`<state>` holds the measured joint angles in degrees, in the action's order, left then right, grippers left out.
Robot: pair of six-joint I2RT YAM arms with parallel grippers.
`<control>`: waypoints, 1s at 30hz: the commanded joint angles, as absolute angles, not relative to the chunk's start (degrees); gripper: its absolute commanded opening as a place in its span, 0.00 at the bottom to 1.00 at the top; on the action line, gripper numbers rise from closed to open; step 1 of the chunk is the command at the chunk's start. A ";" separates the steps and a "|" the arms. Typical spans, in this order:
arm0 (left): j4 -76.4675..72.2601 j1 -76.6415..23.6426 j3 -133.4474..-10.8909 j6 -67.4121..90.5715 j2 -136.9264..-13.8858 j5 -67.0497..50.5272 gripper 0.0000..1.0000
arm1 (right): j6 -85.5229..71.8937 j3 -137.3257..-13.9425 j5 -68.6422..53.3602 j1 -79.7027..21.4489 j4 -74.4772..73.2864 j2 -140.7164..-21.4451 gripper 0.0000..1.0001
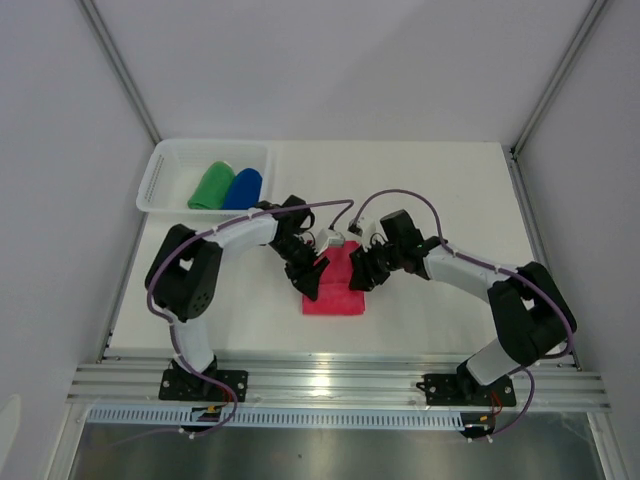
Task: Roll the towels
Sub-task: Fold the towel
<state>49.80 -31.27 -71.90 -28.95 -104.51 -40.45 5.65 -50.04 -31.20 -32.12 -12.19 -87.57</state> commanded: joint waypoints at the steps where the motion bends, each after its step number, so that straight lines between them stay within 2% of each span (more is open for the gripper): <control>1: 50.36 -31.29 -72.86 -25.22 -105.46 -42.72 0.55 | 9.22 -52.64 -34.70 -31.64 -14.68 -90.52 0.53; 7: 51.94 -30.76 -74.44 -24.87 -110.21 -43.06 0.54 | 10.37 -52.91 -35.86 -31.55 -17.31 -93.78 0.52; 10: 51.94 -30.76 -73.65 -24.87 -110.48 -44.82 0.47 | 10.28 -52.91 -36.21 -31.55 -16.79 -94.22 0.51; 15: 51.07 -30.41 -73.39 -24.96 -109.87 -42.54 0.48 | 10.63 -53.87 -36.47 -31.46 -16.08 -95.54 0.48; 18: 51.41 -30.06 -74.00 -25.22 -110.04 -40.62 0.50 | 10.55 -54.40 -37.00 -31.47 -16.52 -95.89 0.31; 21: 51.33 -29.71 -73.48 -25.49 -110.65 -39.73 0.49 | 10.90 -54.32 -36.91 -31.38 -17.14 -95.80 0.20; 22: 51.50 -29.71 -73.39 -25.75 -110.83 -39.99 0.40 | 11.16 -54.40 -36.91 -31.38 -17.31 -95.80 0.15; 24: 52.12 -29.71 -73.21 -25.84 -111.01 -40.95 0.28 | 11.34 -54.58 -36.83 -31.29 -18.10 -95.45 0.10; 25: 52.21 -29.71 -72.86 -25.93 -110.83 -42.52 0.15 | 11.42 -54.49 -36.83 -31.38 -18.19 -95.28 0.05; 28: 53.00 -29.71 -72.25 -26.28 -109.34 -45.95 0.01 | 11.43 -54.32 -37.44 -31.38 -18.28 -93.87 0.00; 30: 53.08 -29.62 -71.90 -26.28 -108.11 -46.67 0.01 | 11.43 -54.23 -38.23 -31.38 -18.28 -92.91 0.00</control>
<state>51.83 -30.06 -72.51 -25.61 -110.61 -42.54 10.50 -52.51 -36.05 -31.57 -17.45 -95.77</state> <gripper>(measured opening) 0.014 0.019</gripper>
